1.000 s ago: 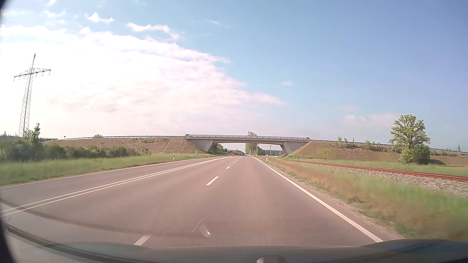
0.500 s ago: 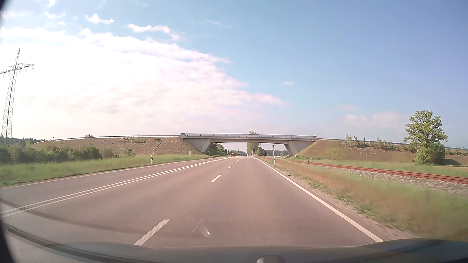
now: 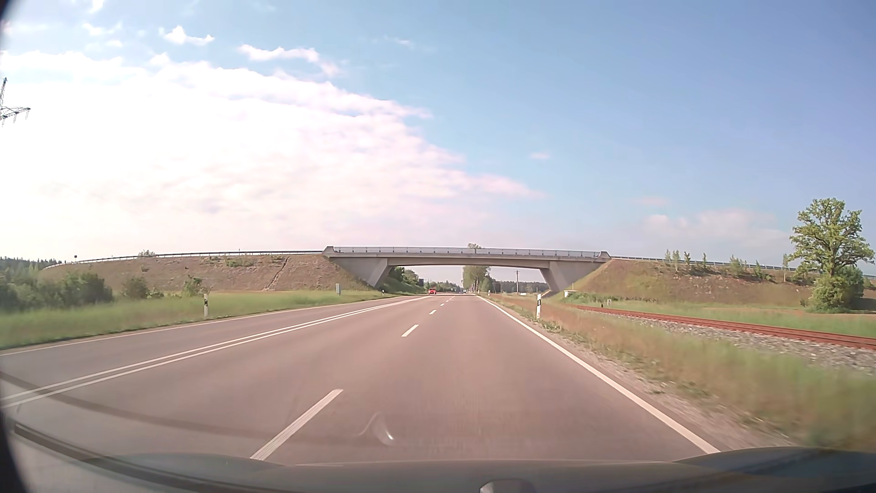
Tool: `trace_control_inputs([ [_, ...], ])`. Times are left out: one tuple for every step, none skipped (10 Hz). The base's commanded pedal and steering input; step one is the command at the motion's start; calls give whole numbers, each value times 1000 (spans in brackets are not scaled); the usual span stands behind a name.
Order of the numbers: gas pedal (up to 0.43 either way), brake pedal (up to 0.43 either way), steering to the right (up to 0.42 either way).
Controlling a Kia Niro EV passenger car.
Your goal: Follow the waypoints while adhering to traffic rules and regulations
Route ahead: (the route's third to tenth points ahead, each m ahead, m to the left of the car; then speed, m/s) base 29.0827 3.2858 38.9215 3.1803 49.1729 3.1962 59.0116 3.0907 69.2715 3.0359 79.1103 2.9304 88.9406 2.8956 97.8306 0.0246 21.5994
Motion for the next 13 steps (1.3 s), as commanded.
trace_control_inputs([
  [260, 0, 0],
  [260, 0, 0],
  [260, 0, 0],
  [260, 0, 0],
  [260, 0, 1],
  [260, 0, 1],
  [260, 0, 1],
  [260, 0, 1],
  [260, 0, 1],
  [260, 0, 1],
  [260, 0, 1],
  [260, 0, 1],
  [260, 0, 1],
])
